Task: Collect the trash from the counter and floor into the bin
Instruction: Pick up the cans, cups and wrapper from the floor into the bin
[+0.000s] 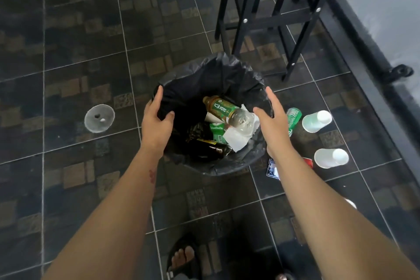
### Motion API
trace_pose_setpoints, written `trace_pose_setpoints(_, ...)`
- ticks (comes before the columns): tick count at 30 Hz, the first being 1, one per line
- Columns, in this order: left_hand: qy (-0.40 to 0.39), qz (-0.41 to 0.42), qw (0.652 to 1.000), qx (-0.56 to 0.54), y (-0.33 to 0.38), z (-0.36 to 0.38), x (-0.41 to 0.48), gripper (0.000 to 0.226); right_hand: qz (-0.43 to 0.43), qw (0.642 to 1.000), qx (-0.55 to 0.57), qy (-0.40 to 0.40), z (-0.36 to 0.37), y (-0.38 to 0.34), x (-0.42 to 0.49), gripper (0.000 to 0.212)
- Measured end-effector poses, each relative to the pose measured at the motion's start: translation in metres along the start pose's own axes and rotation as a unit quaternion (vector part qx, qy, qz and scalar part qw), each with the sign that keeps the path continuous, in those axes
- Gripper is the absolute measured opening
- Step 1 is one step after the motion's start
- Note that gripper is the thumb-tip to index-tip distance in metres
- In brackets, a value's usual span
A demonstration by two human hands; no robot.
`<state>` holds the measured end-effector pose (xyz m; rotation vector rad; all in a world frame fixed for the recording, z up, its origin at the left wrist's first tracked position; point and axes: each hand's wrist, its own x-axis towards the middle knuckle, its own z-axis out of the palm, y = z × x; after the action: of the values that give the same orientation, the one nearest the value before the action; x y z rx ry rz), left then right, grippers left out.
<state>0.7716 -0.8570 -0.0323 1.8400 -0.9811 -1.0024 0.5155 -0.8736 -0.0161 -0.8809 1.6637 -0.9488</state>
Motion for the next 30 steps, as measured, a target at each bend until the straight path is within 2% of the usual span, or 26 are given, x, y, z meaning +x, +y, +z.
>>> trace_pose_setpoints(5,0.005,0.05,0.999,-0.003,-0.028,0.02,0.033,0.063,-0.042,0.999,-0.016,0.006,0.014,0.031,0.04,0.06)
trace_pose_setpoints(7,0.011,0.07,0.997,0.009,-0.04,0.029,0.045,0.061,-0.085,0.996,-0.042,-0.002,0.017,0.046,0.051,0.063)
trace_pose_setpoints(13,0.046,0.116,0.984,0.13,-0.048,0.037,0.07,0.058,-0.188,0.968,-0.169,0.004,0.024,0.061,0.076,0.059)
trace_pose_setpoints(16,0.066,0.143,0.961,0.228,-0.048,0.038,0.067,0.06,-0.201,0.943,-0.265,0.011,0.023,0.063,0.08,0.06)
trace_pose_setpoints(19,0.075,0.174,0.924,0.333,-0.047,0.038,0.063,0.059,-0.204,0.913,-0.353,-0.001,0.017,0.061,0.082,0.063)
trace_pose_setpoints(23,0.072,0.16,0.906,0.385,-0.042,0.046,0.052,0.054,-0.241,0.846,-0.475,0.011,0.008,0.061,0.078,0.063)
trace_pose_setpoints(26,0.046,0.155,0.886,0.434,-0.039,0.052,0.039,0.056,-0.241,0.847,-0.473,0.004,0.004,0.066,0.07,0.062)
trace_pose_setpoints(30,0.013,0.209,0.849,0.485,-0.033,0.065,0.021,0.06,-0.246,0.854,-0.458,-0.016,-0.013,0.072,0.06,0.06)
